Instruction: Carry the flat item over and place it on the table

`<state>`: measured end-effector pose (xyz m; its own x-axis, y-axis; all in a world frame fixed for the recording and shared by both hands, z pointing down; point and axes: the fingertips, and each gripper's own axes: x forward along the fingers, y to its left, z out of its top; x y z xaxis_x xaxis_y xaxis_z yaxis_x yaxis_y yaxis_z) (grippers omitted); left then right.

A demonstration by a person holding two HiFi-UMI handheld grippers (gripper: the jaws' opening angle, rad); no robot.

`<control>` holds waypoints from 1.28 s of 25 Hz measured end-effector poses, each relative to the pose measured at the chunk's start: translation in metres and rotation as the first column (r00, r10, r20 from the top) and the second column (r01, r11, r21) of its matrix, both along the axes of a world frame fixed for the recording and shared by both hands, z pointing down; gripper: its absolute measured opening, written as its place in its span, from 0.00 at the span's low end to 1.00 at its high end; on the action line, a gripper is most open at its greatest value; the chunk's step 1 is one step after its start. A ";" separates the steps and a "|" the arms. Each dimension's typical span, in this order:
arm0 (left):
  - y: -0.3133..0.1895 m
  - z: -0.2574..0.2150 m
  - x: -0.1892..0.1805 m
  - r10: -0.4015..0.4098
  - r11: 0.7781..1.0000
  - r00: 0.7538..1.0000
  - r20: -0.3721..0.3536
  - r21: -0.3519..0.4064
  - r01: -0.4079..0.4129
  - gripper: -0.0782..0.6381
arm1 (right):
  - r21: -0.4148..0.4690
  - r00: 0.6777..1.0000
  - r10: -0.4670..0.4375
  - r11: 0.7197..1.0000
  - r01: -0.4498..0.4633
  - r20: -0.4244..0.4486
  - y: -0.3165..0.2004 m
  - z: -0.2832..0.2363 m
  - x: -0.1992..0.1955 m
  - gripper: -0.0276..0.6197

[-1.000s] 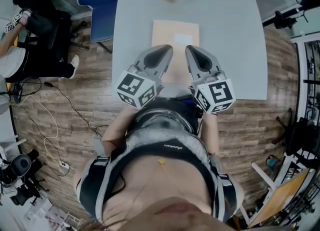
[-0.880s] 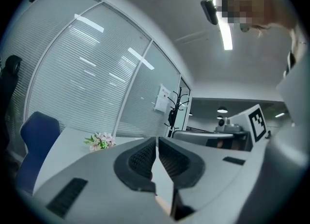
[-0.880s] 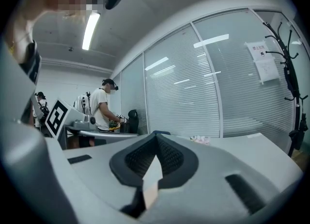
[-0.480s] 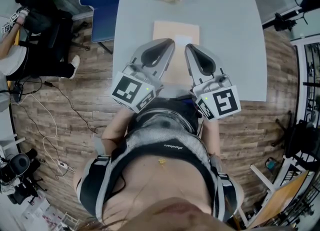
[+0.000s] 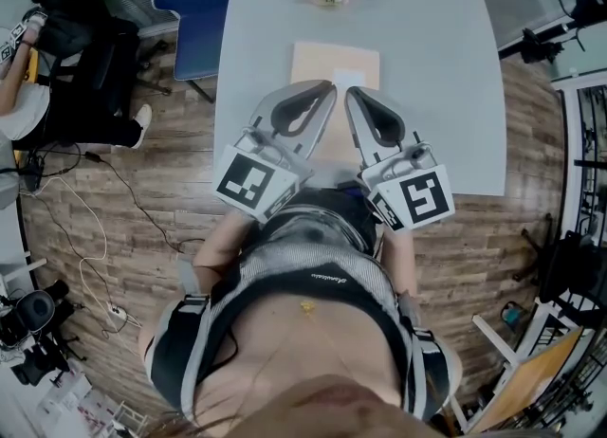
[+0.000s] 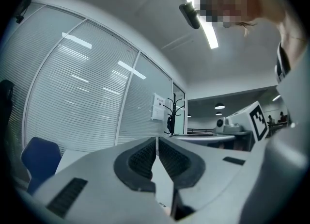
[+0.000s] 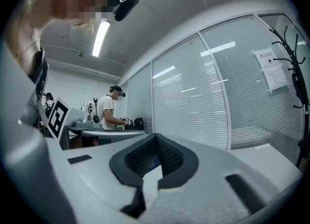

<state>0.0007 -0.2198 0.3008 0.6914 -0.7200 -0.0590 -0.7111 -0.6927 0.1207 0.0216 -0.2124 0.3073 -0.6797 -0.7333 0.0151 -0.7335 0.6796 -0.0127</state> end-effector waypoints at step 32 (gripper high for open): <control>0.002 0.004 0.003 -0.001 1.000 1.000 0.024 0.002 0.001 0.14 | 0.000 0.999 0.025 1.000 -0.025 -0.031 0.000 0.003 0.007 0.05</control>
<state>0.0034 -0.2181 0.3051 0.6923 -0.7203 -0.0438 -0.7141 -0.6926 0.1019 0.0282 -0.2126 0.3101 -0.6606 -0.7499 0.0364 -0.7501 0.6613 0.0100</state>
